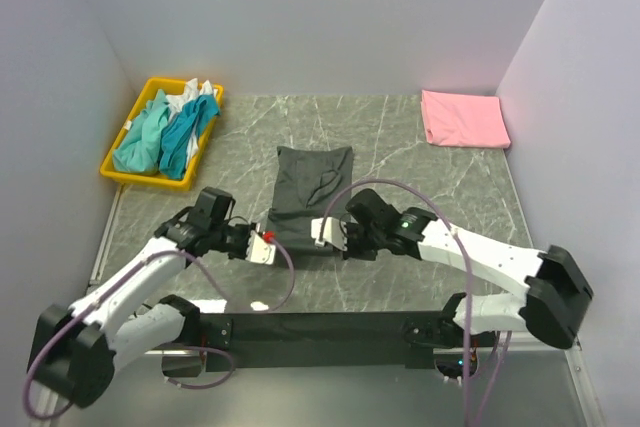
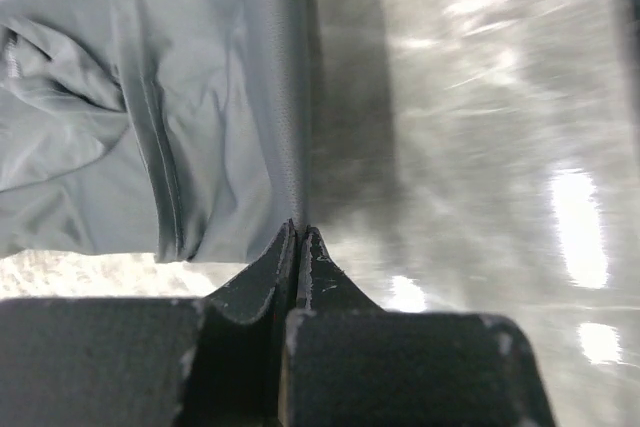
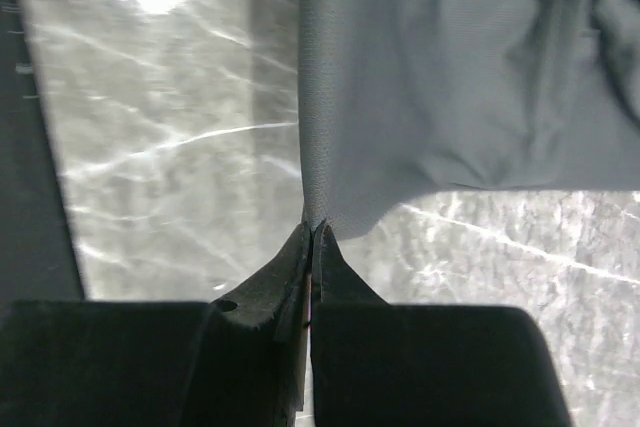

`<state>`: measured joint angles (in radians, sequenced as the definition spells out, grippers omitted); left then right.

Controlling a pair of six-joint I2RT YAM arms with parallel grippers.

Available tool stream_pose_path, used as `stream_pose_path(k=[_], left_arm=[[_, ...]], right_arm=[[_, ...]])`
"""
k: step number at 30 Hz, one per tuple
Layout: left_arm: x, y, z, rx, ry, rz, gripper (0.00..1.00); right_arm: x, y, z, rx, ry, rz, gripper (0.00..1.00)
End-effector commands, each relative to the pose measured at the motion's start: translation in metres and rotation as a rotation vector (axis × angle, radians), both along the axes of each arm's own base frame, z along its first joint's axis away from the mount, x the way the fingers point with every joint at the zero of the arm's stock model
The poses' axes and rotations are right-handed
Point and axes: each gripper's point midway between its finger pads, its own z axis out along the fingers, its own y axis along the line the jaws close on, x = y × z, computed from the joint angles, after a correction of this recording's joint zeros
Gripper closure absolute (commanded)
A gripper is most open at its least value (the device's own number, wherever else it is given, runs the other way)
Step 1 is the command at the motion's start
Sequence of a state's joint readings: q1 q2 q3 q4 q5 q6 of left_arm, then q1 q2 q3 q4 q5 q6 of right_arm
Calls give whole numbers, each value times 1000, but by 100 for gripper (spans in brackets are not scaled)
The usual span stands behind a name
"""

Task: Fold and stack the t-shirts
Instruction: Fold the tshirt

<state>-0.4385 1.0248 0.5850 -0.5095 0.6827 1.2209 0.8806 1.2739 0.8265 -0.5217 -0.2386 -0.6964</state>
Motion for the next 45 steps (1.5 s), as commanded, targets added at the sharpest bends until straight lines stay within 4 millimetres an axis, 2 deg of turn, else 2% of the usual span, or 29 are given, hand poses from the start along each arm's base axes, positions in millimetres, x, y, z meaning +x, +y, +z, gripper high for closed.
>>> stream_pose_path(k=[1,4,7,9,11,13,14,18,19,20,22,23,25,26,27,28,29,30,31,32,33,34,35,36,38,39,40,42,45], left_arm=[[-50,5,6,-36,134,-55,99],[-64,5,28,-93,127,-30,99],[-61,7,36,-107,100,19,99],[-55,7,41,-112,84,43,99],[-47,5,52,-123,75,68,99],[-31,0,66,-144,63,105,99],[-25,0,68,-140,57,115,99],[9,-3,83,-166,28,146,99],[24,-3,89,-168,20,160,99],[33,-4,92,-170,22,172,99],[58,-4,100,-175,32,197,99],[68,-5,103,-178,35,204,99],[96,-6,107,-182,49,236,99],[107,-7,109,-186,42,245,99],[118,-7,108,-178,39,261,99],[134,-10,102,-170,60,282,99],[143,-10,100,-172,65,300,99],[155,-12,99,-179,56,311,99],[169,-14,90,-175,89,336,99],[178,-15,85,-170,92,351,99],[190,-16,83,-179,77,365,99],[204,-18,72,-172,102,399,99],[213,-19,66,-166,107,411,99],[221,-20,61,-161,112,418,99],[244,-25,41,-141,185,461,98],[260,-28,51,-149,178,471,97],[260,-27,20,-110,274,498,97],[266,-26,7,-94,307,518,96],[258,-22,-20,-57,337,532,94]], right_arm=[[-26,-14,12,19,49,-1,100],[-41,-14,22,45,41,19,100],[-48,-13,34,68,69,11,100],[-44,-10,41,78,55,5,100],[-31,-7,51,86,16,-13,100],[-17,-10,54,84,8,-40,100],[-11,-7,62,102,10,-40,100],[24,-12,67,86,-8,-58,100],[34,-17,68,83,-11,-78,100],[43,-14,78,100,-26,-74,100],[56,-13,77,89,-29,-62,100],[67,-14,83,98,-43,-74,100],[83,-13,76,76,-40,-64,100],[97,-15,81,84,-56,-81,100],[105,-14,69,69,-28,-78,100],[114,-15,65,64,-19,-83,100],[126,-12,71,74,-30,-87,100],[140,-18,55,49,8,-110,100],[148,-18,51,53,24,-114,100],[163,-17,55,62,11,-123,100],[175,-22,38,40,40,-141,100],[183,-22,32,39,49,-147,100],[195,-21,35,46,38,-154,100],[200,-21,17,26,78,-162,100],[212,-21,10,18,88,-175,100],[215,-22,-7,-8,120,-182,100],[220,-21,-10,-11,118,-188,100],[225,-23,-29,-42,145,-208,100],[232,-24,-45,-64,164,-236,100]])
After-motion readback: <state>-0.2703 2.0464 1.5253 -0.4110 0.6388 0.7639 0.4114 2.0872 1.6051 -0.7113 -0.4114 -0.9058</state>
